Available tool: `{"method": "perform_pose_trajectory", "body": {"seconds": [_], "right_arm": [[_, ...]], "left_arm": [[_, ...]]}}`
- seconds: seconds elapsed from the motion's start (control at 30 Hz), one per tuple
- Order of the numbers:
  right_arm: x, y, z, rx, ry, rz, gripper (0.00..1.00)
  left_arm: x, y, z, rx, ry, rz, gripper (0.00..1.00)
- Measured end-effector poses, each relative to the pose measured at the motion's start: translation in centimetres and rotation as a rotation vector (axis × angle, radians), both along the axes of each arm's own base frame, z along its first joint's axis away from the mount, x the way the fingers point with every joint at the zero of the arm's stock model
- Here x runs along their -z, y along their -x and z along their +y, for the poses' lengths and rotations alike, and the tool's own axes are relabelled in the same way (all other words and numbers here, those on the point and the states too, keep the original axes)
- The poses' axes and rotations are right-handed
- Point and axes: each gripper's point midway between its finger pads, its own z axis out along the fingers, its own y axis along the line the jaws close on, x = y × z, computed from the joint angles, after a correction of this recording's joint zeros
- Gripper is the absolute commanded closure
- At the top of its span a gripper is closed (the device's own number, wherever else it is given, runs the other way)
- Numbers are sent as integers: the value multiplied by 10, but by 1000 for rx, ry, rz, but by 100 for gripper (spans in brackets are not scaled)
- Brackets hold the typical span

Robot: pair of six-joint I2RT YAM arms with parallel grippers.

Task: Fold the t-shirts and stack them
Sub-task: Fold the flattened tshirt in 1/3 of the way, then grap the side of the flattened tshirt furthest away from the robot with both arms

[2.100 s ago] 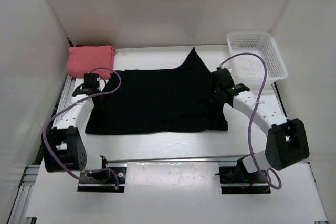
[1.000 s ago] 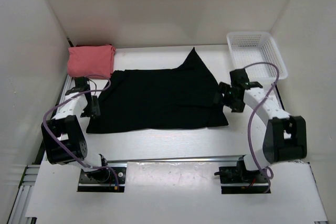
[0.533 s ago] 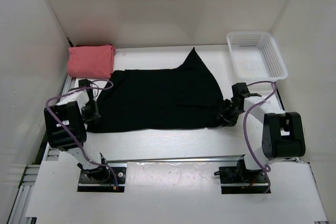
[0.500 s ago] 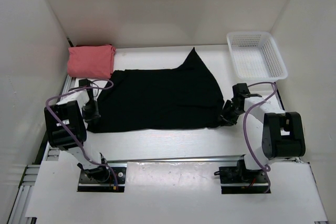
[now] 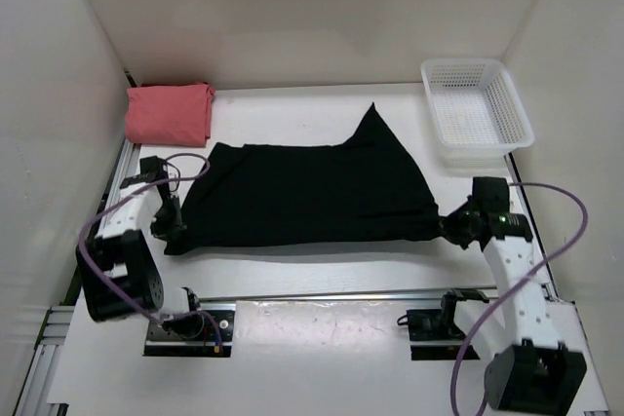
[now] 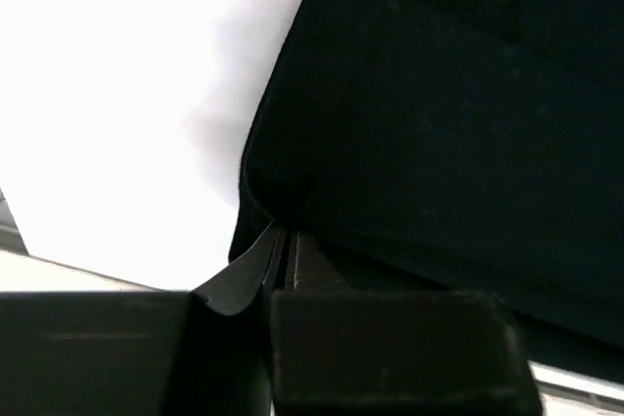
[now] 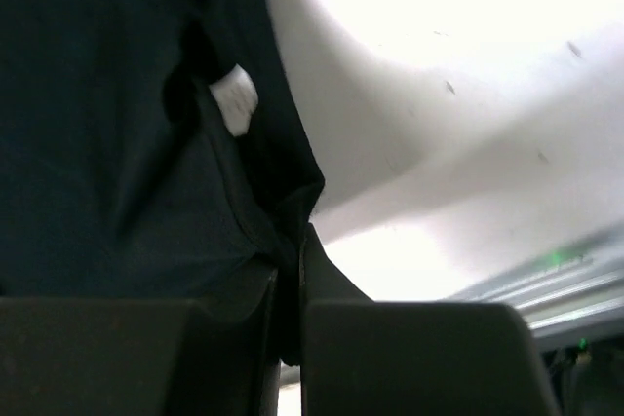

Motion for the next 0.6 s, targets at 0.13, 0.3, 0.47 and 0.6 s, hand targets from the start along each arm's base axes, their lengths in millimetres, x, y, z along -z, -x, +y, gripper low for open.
{"method": "perform_pose_trajectory", "body": {"seconds": [0.13, 0.3, 0.47, 0.6], "right_arm": [[10, 27, -8, 105, 13, 56, 100], [29, 59, -18, 198, 51, 189, 19], [22, 53, -25, 161, 102, 155, 15], [-26, 1, -2, -108, 171, 96, 13]], "left_arm": [[1, 28, -9, 16, -3, 32, 90], [15, 77, -14, 25, -5, 177, 25], [4, 76, -2, 17, -73, 165, 18], [-51, -6, 6, 23, -90, -90, 20]]}}
